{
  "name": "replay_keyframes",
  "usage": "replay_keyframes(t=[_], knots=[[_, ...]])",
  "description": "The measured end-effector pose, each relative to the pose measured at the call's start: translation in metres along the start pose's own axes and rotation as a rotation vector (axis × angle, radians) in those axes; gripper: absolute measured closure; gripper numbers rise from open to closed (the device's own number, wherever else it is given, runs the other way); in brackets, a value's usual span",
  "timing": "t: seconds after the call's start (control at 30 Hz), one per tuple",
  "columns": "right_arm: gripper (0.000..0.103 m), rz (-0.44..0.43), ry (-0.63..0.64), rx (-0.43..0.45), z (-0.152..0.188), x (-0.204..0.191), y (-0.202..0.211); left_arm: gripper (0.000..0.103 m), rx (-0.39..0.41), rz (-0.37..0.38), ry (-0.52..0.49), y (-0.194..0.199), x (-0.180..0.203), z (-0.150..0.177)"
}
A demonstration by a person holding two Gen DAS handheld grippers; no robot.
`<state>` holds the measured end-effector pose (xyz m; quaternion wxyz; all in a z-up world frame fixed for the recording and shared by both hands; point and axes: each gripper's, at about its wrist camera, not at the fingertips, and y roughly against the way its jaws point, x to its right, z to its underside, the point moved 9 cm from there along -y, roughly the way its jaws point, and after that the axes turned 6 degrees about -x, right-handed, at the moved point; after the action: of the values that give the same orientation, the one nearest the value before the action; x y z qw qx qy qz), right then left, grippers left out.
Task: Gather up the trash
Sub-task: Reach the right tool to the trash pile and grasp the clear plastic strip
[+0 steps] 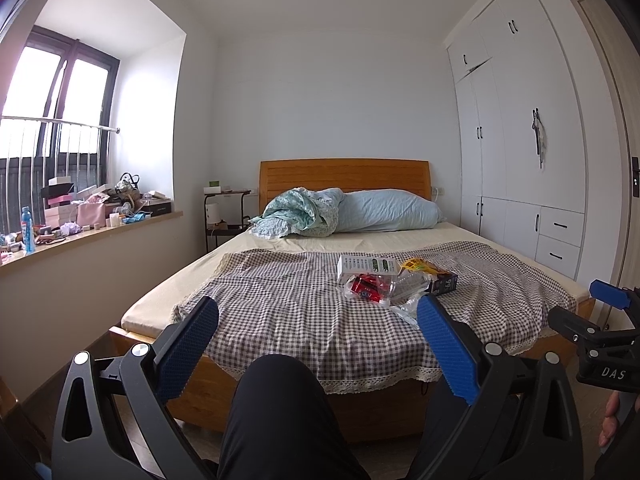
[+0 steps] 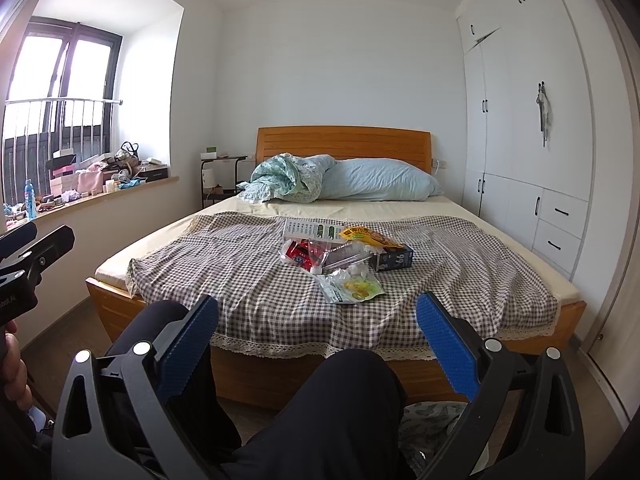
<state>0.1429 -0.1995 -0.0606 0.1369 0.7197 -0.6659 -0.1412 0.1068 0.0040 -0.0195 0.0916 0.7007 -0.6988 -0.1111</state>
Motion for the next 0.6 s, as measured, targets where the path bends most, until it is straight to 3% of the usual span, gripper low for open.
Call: replay_keyframes(t=[0.33,0.53,0.6], knots=[[0.008,0.004,0.033,-0.069,0.01,0.01,-0.042,0.007,-0.06,-0.005,-0.013,-0.05,0.002,0.009],[0.008,-0.129,-0.032,-0.175,0.026,0.03,-0.105,0.007,-0.105,-0.005,-0.007,-0.11,-0.002,0.014],[0.008,-0.12,-0.021,-0.213,0.031,0.038,-0.128,0.007,-0.118,-0.006,0.001,-0.132,-0.002,0.016]])
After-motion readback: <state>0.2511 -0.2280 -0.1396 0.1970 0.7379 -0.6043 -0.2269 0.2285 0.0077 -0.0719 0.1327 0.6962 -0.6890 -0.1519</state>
